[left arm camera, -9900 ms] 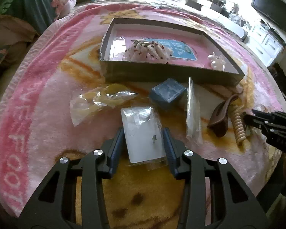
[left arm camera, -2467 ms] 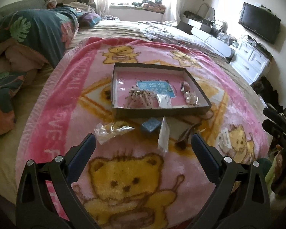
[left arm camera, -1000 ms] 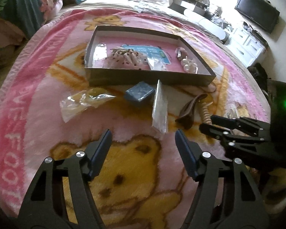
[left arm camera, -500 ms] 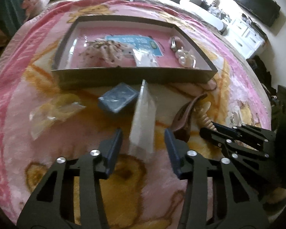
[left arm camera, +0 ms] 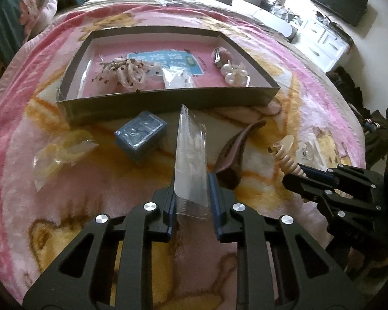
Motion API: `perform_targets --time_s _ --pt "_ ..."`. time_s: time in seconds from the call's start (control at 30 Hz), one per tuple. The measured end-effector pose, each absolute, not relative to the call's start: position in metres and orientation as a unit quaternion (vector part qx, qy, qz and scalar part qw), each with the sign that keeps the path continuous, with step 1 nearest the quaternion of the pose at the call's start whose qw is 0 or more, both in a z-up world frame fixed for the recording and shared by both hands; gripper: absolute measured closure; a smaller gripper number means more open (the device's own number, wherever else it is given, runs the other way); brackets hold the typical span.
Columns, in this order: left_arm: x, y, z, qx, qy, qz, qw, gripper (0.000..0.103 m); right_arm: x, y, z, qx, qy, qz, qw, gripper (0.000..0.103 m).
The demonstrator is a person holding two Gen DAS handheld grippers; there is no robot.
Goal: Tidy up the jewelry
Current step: 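Lift and carry the sleeve and beaded clip toward the box with both tools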
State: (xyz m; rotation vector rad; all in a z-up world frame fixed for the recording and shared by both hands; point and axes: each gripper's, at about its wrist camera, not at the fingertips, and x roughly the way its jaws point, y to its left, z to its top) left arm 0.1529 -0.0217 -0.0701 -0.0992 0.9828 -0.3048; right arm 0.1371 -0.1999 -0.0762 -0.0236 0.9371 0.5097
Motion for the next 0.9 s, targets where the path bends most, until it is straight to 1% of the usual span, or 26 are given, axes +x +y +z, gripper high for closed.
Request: perform_targets --time_s 0.37,0.9 --pt "0.128 -0.007 -0.060 -0.057 0.459 -0.131 0.877 0.089 0.119 -0.196 -0.061 -0.015 0.433 0.266 0.861 0.086" --pt "0.102 0.028 -0.028 -0.089 0.420 -0.099 0.898 0.089 0.105 -0.180 -0.034 -0.021 0.404 0.303 0.863 0.086"
